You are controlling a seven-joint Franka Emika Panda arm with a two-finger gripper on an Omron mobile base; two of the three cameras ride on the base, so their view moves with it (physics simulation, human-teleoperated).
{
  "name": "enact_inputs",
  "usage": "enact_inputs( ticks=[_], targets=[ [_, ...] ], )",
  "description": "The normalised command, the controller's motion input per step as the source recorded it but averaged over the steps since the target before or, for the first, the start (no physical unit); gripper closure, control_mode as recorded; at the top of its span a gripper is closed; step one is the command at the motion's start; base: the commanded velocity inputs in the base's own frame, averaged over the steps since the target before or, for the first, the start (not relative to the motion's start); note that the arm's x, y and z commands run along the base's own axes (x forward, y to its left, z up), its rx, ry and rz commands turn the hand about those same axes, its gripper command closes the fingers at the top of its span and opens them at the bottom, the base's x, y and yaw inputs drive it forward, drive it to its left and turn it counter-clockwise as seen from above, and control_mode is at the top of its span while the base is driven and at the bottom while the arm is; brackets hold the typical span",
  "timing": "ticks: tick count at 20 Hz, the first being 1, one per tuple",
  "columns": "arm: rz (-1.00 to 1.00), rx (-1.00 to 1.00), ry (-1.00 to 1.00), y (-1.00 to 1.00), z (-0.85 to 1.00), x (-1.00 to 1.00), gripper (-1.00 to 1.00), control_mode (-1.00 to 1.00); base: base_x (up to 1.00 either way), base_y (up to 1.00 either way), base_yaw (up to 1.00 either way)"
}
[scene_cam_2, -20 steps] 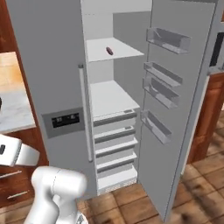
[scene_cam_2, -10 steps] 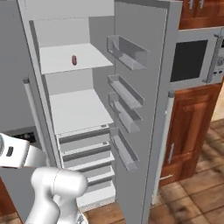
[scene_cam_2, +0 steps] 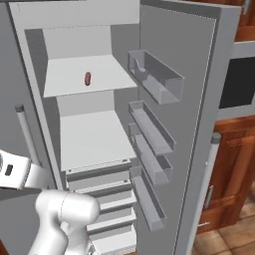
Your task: Retrieve the sausage and cheese from the fridge and place them on the cutting board on the counter.
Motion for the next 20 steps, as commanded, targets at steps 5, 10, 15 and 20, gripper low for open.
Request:
enact_inputs(
  ticks=[5,10,15,20],
  targets=[
    [0.00,0.00,0.00,0.00,0.00,0.00,-1.00,1.00,0.53,-0.24,0.10],
    [0.00,0.00,0.00,0.00,0.00,0.00,-1.00,1.00,0.81,-0.41,0.15],
    [0.00,0.00,0.00,0.00,0.00,0.00,-1.00,1.00,0.17,-0.60,0.08],
    [0.00,0.00,0.00,0.00,0.00,0.00,-1.00,1.00,0.17,-0.21,0.06]
  ],
)
